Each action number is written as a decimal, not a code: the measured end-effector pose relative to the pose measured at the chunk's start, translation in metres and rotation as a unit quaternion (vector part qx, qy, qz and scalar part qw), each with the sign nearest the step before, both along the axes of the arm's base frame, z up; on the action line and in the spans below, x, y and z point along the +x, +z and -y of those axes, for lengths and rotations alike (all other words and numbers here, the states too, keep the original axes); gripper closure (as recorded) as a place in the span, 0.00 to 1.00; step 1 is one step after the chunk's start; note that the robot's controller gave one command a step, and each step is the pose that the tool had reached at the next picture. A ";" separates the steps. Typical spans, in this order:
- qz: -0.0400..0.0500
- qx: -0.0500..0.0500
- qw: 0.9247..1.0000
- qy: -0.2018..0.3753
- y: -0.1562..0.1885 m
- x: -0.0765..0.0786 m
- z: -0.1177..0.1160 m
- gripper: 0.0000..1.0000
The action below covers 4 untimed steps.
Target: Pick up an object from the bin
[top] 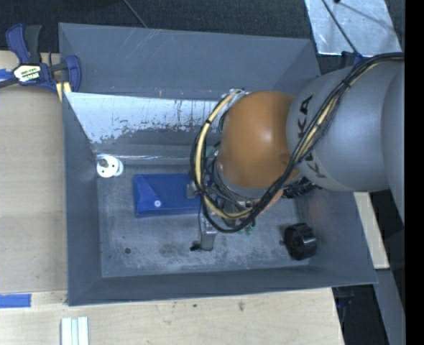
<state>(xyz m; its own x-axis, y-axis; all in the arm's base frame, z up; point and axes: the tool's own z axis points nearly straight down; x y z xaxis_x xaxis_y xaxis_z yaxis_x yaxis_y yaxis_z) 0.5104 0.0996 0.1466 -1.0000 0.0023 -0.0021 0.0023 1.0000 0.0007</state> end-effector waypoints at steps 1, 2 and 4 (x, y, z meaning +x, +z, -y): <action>0.000 0.000 1.000 0.000 0.000 0.000 0.000 0.00; 0.000 0.001 1.000 -0.014 -0.003 0.023 0.022 0.00; 0.003 -0.001 0.999 -0.033 -0.003 0.075 0.037 0.00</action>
Offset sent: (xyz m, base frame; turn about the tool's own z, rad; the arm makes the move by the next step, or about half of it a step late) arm 0.0441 -0.0455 -0.0056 0.0624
